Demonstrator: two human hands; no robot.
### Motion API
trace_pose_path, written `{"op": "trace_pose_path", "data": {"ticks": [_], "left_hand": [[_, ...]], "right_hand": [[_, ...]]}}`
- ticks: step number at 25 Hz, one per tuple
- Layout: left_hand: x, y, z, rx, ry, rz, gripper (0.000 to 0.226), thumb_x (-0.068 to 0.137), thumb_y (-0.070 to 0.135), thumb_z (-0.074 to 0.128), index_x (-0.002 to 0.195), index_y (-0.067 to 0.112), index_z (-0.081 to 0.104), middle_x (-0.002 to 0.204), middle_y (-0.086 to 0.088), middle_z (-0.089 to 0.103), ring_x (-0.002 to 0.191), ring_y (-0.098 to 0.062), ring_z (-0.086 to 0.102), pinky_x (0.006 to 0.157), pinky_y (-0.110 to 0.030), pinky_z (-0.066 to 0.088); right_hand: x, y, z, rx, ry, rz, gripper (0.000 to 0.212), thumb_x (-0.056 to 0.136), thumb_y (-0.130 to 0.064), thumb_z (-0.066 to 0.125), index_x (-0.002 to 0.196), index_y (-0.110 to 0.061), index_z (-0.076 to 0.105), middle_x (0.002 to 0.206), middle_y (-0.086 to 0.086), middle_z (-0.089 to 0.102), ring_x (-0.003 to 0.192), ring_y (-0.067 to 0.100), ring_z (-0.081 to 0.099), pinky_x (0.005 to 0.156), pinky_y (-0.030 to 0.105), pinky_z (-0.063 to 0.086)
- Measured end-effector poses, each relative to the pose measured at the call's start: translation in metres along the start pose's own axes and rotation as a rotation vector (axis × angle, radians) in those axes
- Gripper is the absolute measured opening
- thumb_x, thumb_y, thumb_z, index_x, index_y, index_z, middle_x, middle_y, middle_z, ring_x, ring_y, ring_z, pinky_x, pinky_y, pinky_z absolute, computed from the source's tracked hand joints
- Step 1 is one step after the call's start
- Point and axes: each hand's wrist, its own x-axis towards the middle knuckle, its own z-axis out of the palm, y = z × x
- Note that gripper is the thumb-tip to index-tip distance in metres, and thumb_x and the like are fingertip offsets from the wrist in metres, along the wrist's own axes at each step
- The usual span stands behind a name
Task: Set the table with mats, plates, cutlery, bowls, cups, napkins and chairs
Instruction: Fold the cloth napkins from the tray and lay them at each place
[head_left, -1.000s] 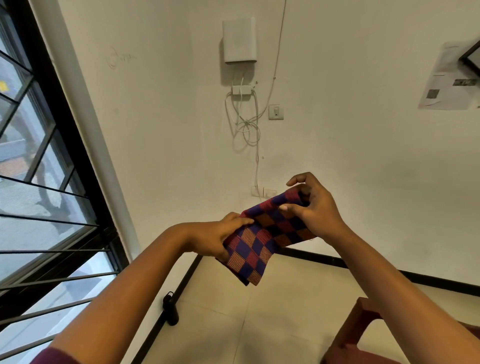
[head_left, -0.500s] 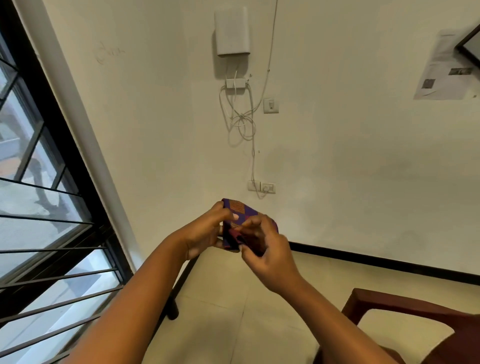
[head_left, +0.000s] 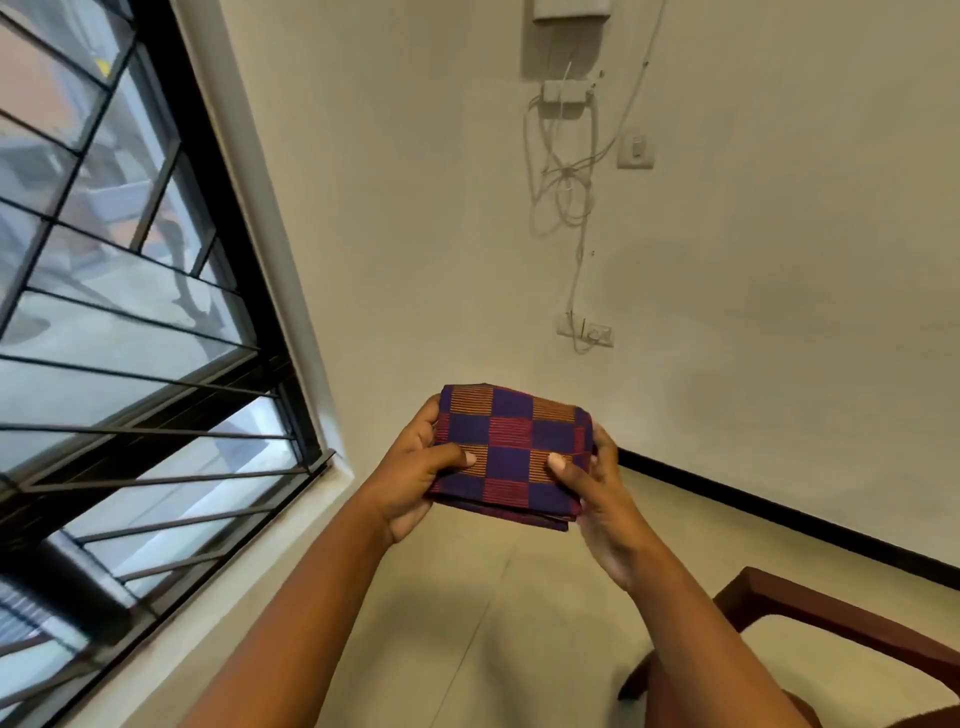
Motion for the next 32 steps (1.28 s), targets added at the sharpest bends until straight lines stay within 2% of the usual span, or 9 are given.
{"op": "trace_pose_path", "data": {"ticks": [3,5,8,12,15,19,23,28,32], "left_hand": [[-0.026,-0.031,-0.011,-0.033,0.096,-0.069,0.054,0.086,-0.017,0.049,0.127,0.018,0.054,0.115,-0.014,0.068,0.102,-0.029,0.067,0.079,-0.036,0.059],[-0.051,-0.051,-0.027,-0.049,0.222,-0.108,0.051,0.087,-0.014,0.051,0.127,0.018,0.054,0.116,-0.014,0.068,0.104,-0.030,0.067,0.080,-0.038,0.059],[-0.102,-0.082,-0.055,-0.080,0.448,-0.192,0.046,0.088,-0.009,0.055,0.126,0.018,0.052,0.113,-0.011,0.070,0.103,-0.028,0.068,0.085,-0.043,0.057],[-0.196,-0.122,-0.086,-0.146,0.754,-0.261,0.044,0.089,-0.006,0.057,0.126,0.017,0.052,0.111,-0.008,0.071,0.103,-0.024,0.069,0.091,-0.047,0.054],[-0.281,-0.140,-0.100,-0.285,1.040,-0.252,0.043,0.089,-0.005,0.057,0.123,0.020,0.055,0.109,-0.008,0.071,0.102,-0.024,0.069,0.088,-0.043,0.056],[-0.376,-0.154,-0.108,-0.466,1.388,-0.174,0.038,0.090,-0.002,0.059,0.116,0.024,0.059,0.108,-0.009,0.071,0.100,-0.027,0.069,0.087,-0.046,0.056],[-0.472,-0.165,-0.118,-0.468,1.649,-0.029,0.031,0.091,0.009,0.062,0.120,0.021,0.059,0.116,-0.009,0.069,0.102,-0.027,0.069,0.089,-0.049,0.055],[-0.586,-0.167,-0.130,-0.478,1.911,0.160,0.020,0.097,0.023,0.056,0.115,0.025,0.064,0.109,-0.002,0.073,0.096,-0.018,0.070,0.077,-0.032,0.057],[-0.672,-0.178,-0.119,-0.589,2.083,0.244,0.024,0.099,0.025,0.054,0.122,0.021,0.060,0.110,-0.006,0.072,0.097,-0.021,0.070,0.076,-0.033,0.059]], "right_hand": [[-0.002,0.027,0.008,0.160,-0.131,0.189,0.085,0.061,-0.035,0.090,0.134,-0.017,0.049,0.124,0.014,0.066,0.112,0.033,0.064,0.089,0.043,0.057],[0.002,0.046,0.023,0.104,-0.117,0.283,0.063,0.071,-0.021,0.082,0.127,-0.010,0.056,0.118,0.015,0.069,0.107,0.033,0.067,0.084,0.042,0.059],[0.007,0.083,0.056,-0.067,-0.190,0.398,0.039,0.082,-0.005,0.071,0.120,-0.010,0.061,0.110,0.012,0.072,0.098,0.028,0.071,0.076,0.038,0.061],[-0.007,0.148,0.123,-0.246,-0.399,0.571,0.033,0.086,-0.006,0.069,0.118,-0.010,0.062,0.104,0.009,0.074,0.095,0.026,0.072,0.074,0.037,0.060],[-0.043,0.191,0.187,-0.385,-0.610,0.666,0.030,0.085,-0.008,0.070,0.115,-0.010,0.062,0.102,0.009,0.075,0.092,0.024,0.073,0.074,0.036,0.060],[-0.099,0.226,0.267,-0.548,-0.899,0.669,0.031,0.086,-0.015,0.071,0.115,-0.010,0.062,0.099,0.006,0.075,0.088,0.019,0.073,0.069,0.028,0.059],[-0.168,0.247,0.353,-0.661,-1.139,0.639,0.027,0.086,-0.017,0.072,0.110,-0.009,0.063,0.090,0.003,0.076,0.079,0.014,0.074,0.059,0.022,0.055],[-0.270,0.273,0.454,-0.732,-1.398,0.582,0.022,0.086,-0.018,0.072,0.104,-0.008,0.062,0.087,0.008,0.076,0.072,0.015,0.074,0.054,0.021,0.055],[-0.359,0.303,0.509,-0.803,-1.617,0.530,0.028,0.087,-0.031,0.070,0.107,-0.013,0.062,0.095,0.007,0.075,0.079,0.017,0.074,0.059,0.025,0.056]]}}
